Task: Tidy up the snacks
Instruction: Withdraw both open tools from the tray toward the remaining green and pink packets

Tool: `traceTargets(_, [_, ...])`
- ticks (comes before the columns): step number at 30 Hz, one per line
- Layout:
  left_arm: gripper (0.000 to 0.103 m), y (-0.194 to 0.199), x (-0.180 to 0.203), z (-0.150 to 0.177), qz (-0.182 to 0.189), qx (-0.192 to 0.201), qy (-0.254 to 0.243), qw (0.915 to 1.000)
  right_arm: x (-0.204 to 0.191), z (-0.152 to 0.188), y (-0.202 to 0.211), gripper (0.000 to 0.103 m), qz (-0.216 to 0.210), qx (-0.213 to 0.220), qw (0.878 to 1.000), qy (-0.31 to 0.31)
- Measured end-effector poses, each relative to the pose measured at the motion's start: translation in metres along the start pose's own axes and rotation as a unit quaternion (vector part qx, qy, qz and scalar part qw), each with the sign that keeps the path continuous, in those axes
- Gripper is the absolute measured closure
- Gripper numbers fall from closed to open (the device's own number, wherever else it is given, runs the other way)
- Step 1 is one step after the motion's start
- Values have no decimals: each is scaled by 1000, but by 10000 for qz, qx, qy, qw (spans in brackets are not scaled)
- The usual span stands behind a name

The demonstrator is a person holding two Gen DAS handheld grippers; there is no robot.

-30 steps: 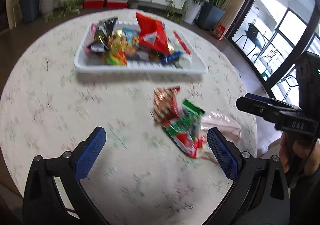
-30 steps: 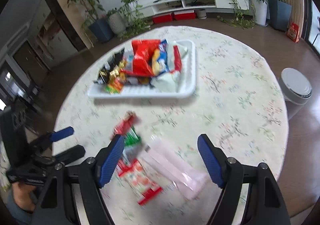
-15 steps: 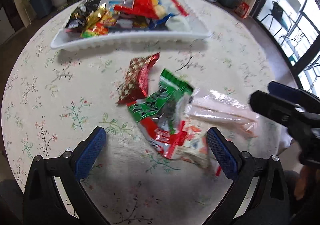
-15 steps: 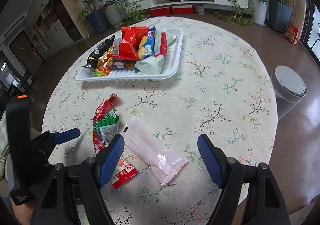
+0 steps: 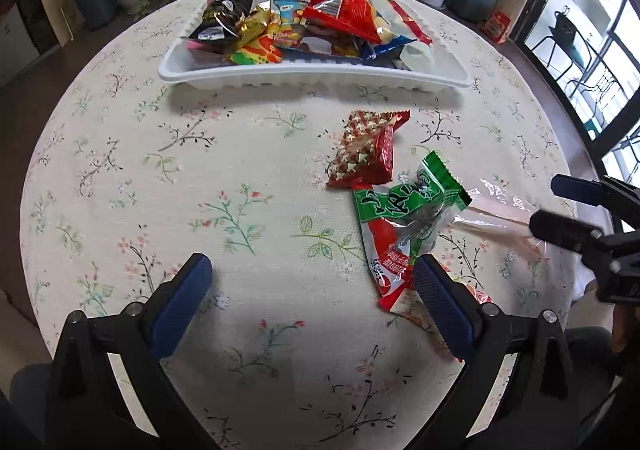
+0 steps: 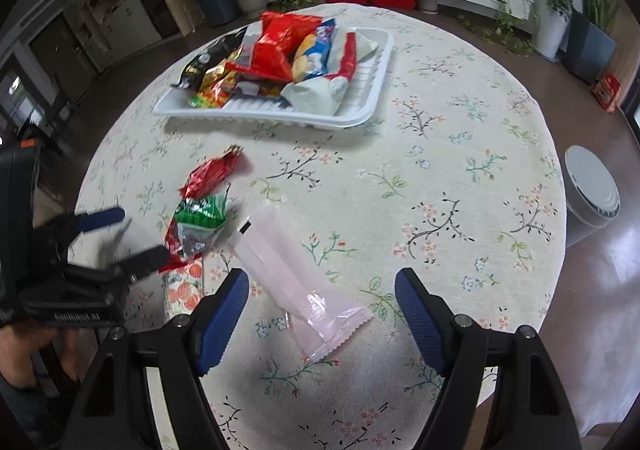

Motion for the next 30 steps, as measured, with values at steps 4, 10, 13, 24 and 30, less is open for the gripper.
traceTargets(4, [2, 6, 31, -6, 331, 33, -638, 9974, -8, 1, -8, 25, 132, -207, 9988, 414])
traceTargets(10, [11, -26, 55, -8, 298, -411, -1721, 9838, -6, 4, -17, 25, 111, -398, 9976, 558])
traceTargets(13, [30, -34, 55, -14, 490, -580, -1797, 9808, -10, 3, -21, 27, 86, -427, 9963, 743])
traceTargets(24, [40, -38, 74, -6, 711, -708, -2988, 9490, -24, 1, -41, 32, -26, -586, 9879, 1436])
traceTargets(30, [44, -42, 77, -13, 844, -746, -3128, 9431, -29, -2, -45, 36, -123, -679, 9851, 1577])
Point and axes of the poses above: each gripper's, at about its wrist camera, not at the fingertips, and y roughly against the way its jaws point, x to its right, z to its underside, the point moved 9 cm from there along -y, roughly the way its jaws point, and after that the axes turned 12 degrees about y, right-handed, at the moved point
